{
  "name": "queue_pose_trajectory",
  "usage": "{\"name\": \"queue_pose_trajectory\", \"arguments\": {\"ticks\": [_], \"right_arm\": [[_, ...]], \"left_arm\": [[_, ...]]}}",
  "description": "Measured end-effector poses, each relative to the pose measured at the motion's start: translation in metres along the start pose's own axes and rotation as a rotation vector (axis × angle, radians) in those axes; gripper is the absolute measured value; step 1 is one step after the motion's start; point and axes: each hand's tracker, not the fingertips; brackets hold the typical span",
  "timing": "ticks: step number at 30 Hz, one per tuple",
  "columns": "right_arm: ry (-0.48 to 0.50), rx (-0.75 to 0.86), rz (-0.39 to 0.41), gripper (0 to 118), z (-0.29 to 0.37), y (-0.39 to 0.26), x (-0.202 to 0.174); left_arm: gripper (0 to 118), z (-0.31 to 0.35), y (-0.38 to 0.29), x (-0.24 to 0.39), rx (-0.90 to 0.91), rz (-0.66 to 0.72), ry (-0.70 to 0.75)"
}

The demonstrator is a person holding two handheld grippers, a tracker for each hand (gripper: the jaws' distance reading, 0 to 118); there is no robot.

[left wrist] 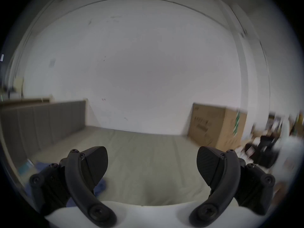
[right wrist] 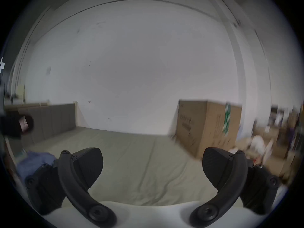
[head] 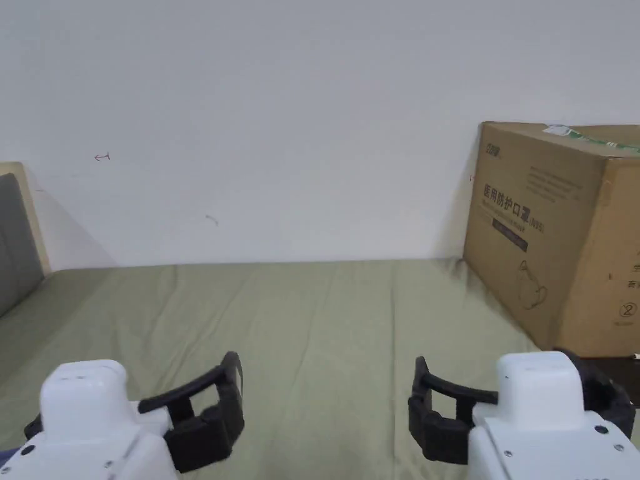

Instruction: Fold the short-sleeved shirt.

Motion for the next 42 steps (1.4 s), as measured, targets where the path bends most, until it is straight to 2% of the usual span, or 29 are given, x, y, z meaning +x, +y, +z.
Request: {"name": "queue_pose_trajectory", "arguments": {"ticks": [3,5,7,8,10,11,12,13,16,18,20,22,23,24,27,30,34,35,37,38,39,40,41,42], "right_arm": [[-0.061,0.084,0.34,118,0.001,0.013,-0.028],[-0.012,0.094,0.608,118,0.001,0.01,-0.05],[0.059,0.01,0.832,118,-0.002,0.002,-0.069],[0.112,-0.022,0.93,118,-0.003,-0.006,-0.078],[0.158,-0.036,1.001,118,-0.003,-0.023,-0.089],[0.166,-0.045,0.973,118,-0.003,-0.027,-0.092],[0.185,-0.082,0.91,118,-0.004,-0.028,-0.091],[0.202,-0.112,0.821,118,-0.006,-0.027,-0.087],[0.29,-0.179,0.406,118,-0.012,-0.002,-0.062],[0.275,-0.195,0.138,118,-0.019,0.017,-0.036],[0.278,-0.111,-0.12,118,-0.02,0.019,-0.011],[0.151,-0.085,-0.291,118,-0.011,0.011,0.006],[0.122,-0.076,-0.35,118,-0.007,0.003,0.013],[0.092,-0.077,-0.389,118,-0.004,-0.006,0.018],[0.049,-0.15,-0.457,118,-0.001,-0.028,0.025],[0.061,-0.178,-0.434,118,-0.002,-0.028,0.025],[0.037,-0.108,-0.223,118,0.003,-0.014,0.015],[0.033,-0.094,-0.196,116,0.005,-0.012,0.013],[0.069,-0.083,-0.218,110,0.008,-0.01,0.01],[0.081,-0.08,-0.226,110,0.009,-0.011,0.009],[0.073,-0.079,-0.228,95,0.009,-0.012,0.006],[0.032,-0.08,-0.222,61,0.009,-0.015,0.001],[0.007,-0.09,-0.207,8,0.006,-0.018,0.001],[0.018,-0.099,-0.207,6,0.005,-0.021,0.0]], "left_arm": [[111,-0.003,-0.002,-0.025,0.054,0.322,-0.059],[111,-0.007,-0.013,-0.042,0.035,0.538,-0.039],[111,-0.01,-0.031,-0.055,-0.011,0.705,-0.011],[111,-0.012,-0.043,-0.06,-0.021,0.799,-0.007],[111,-0.011,-0.062,-0.071,-0.027,0.93,0.012],[111,-0.01,-0.069,-0.073,-0.022,0.964,0.037],[111,-0.011,-0.07,-0.072,-0.043,0.951,0.067],[111,-0.012,-0.066,-0.07,-0.065,0.856,0.078],[111,-0.015,-0.041,-0.047,-0.077,0.523,0.121],[112,-0.016,-0.022,-0.028,-0.034,0.296,0.082],[117,-0.017,-0.006,0.0,-0.002,-0.034,0.072],[118,-0.014,-0.006,0.025,0.025,-0.317,0.091],[118,-0.012,-0.011,0.033,0.031,-0.418,0.103],[118,-0.011,-0.016,0.038,0.026,-0.46,0.122],[118,-0.011,-0.024,0.04,-0.02,-0.422,0.104],[118,-0.014,-0.022,0.031,-0.068,-0.307,0.071],[116,-0.011,-0.012,0.028,-0.05,-0.286,0.087],[103,-0.011,-0.009,0.029,-0.057,-0.286,0.091],[81,-0.01,-0.008,0.027,-0.082,-0.282,0.057],[81,-0.008,-0.011,0.026,-0.072,-0.281,0.052],[52,-0.009,-0.013,0.027,-0.072,-0.282,0.059],[23,-0.01,-0.016,0.027,-0.071,-0.289,0.083],[8,-0.011,-0.018,0.027,-0.074,-0.294,0.114],[7,-0.01,-0.018,0.026,-0.077,-0.293,0.105]]}}
